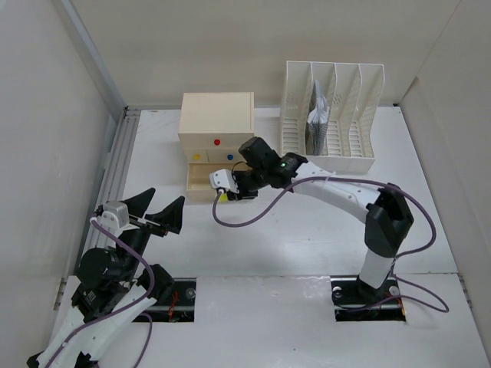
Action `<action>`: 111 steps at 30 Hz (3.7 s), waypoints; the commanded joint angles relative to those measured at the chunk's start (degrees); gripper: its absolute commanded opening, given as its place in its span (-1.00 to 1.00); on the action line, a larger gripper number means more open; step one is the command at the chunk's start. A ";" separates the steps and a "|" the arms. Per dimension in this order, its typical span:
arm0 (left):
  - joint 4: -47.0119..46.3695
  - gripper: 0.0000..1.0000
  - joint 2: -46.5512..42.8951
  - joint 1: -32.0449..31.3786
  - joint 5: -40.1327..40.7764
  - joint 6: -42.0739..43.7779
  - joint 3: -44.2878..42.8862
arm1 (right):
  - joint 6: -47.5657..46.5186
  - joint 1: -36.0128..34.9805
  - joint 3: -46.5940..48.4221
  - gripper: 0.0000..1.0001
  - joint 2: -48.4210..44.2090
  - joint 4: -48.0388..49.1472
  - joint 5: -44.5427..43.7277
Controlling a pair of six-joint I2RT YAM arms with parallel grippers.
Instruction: Organize the desk
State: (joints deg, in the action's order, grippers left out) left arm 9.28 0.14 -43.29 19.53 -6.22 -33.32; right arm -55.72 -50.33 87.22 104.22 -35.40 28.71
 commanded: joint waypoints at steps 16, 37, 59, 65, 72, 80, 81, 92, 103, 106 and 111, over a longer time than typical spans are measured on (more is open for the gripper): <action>-2.77 0.82 -10.16 0.13 -0.11 0.77 0.19 | 16.52 -2.67 -3.81 -0.72 4.05 29.33 -41.61; -2.77 0.82 -10.16 0.13 -0.11 0.77 0.19 | 9.86 -2.67 3.21 -1.00 7.65 7.65 4.21; -2.77 0.82 -10.16 0.13 -0.11 0.77 0.19 | 29.09 -2.67 1.37 -1.00 13.46 26.78 -47.34; -2.77 0.82 -10.16 0.13 -0.11 0.77 0.19 | 29.27 -2.67 2.60 -1.00 15.13 28.45 -52.26; -2.77 0.82 -10.16 0.13 -0.11 0.77 0.19 | 27.25 -2.67 6.47 -1.00 17.24 27.93 -48.51; -2.77 0.82 -10.16 0.13 -0.11 0.77 0.19 | 26.11 -2.67 8.67 -1.00 17.76 27.40 -40.67; -2.77 0.82 -10.16 0.13 -0.11 0.77 0.19 | 26.11 -2.67 9.97 -1.00 18.29 27.40 -40.66; -2.77 0.82 -10.16 0.13 -0.11 0.77 0.19 | 26.81 -2.67 13.50 -1.00 21.54 31.35 -50.76; -2.77 0.82 -10.16 0.13 -0.11 0.77 0.19 | 25.75 -2.15 17.46 -1.00 25.94 32.06 -60.69; -2.77 0.82 -10.16 0.13 -0.11 0.77 0.19 | 25.23 -1.62 18.07 -1.00 26.56 32.06 -60.70; -2.77 0.82 -10.16 0.13 -0.11 0.77 0.19 | 25.23 -1.09 16.67 -1.00 25.43 32.06 -58.08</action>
State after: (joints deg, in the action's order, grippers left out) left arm 9.26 0.14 -43.29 19.53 -6.22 -33.32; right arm -29.10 -53.80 101.86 130.41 -8.67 -26.44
